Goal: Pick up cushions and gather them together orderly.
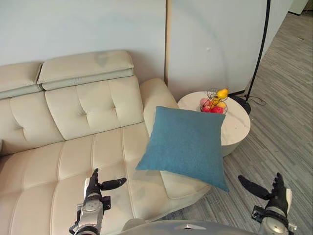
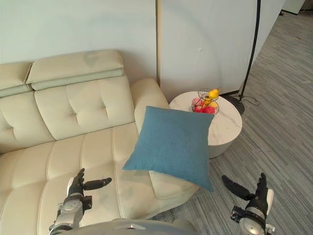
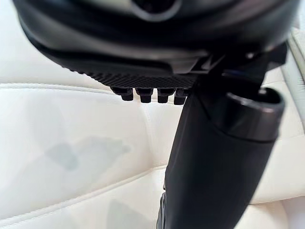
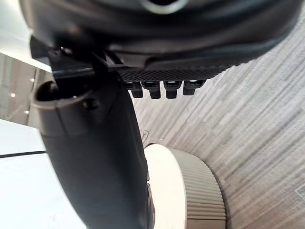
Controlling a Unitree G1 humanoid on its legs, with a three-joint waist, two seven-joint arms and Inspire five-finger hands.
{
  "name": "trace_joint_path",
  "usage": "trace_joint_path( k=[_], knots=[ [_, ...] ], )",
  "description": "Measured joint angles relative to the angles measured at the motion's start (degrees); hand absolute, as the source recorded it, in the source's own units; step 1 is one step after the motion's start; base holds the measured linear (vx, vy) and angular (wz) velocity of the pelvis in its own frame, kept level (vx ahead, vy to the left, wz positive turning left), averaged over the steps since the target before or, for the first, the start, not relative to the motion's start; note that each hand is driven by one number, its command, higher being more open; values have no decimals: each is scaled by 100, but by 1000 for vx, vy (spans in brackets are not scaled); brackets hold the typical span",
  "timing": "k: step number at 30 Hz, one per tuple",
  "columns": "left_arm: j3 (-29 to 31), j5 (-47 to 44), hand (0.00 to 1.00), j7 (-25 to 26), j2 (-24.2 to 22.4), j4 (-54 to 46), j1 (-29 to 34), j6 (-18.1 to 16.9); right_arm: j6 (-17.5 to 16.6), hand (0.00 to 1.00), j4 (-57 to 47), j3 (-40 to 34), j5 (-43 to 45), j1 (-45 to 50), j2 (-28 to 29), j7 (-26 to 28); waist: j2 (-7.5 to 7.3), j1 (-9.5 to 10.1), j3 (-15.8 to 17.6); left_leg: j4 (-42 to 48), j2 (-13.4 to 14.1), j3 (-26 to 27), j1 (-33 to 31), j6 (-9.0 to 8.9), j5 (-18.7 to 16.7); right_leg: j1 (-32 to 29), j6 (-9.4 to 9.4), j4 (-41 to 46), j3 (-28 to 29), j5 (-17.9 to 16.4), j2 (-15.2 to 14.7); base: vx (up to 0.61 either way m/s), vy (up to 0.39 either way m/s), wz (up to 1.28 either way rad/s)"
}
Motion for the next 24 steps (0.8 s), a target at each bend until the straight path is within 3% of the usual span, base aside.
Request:
trace_joint_path(
  k=[11, 18, 24],
  knots=[
    [-179, -269, 100, 42, -317, -1307, 78, 10, -10, 100, -1092, 305, 121, 35, -103, 118, 61, -41, -13, 85, 16, 103, 85, 3, -27, 66, -47, 4, 51, -39, 3, 37, 9, -3],
    [-817, -269, 100, 137, -453, -1498, 109, 10, -20, 100, -1144, 1029, 137, 25, -125, 246, 102, -45, -58, 43, -11, 68, 56, 45, -45, 78, -47, -20, 20, -57, -13, -25, 3, 2],
    [-1529, -279, 100, 224, -583, -1509, -83, 12, -19, 100, -741, 1399, 247, -318, -120, 180, 60, -53, -129, 56, -68, -43, -351, 51, 91, -364, -52, 136, -81, -58, -69, 22, -3, 9]
  ],
)
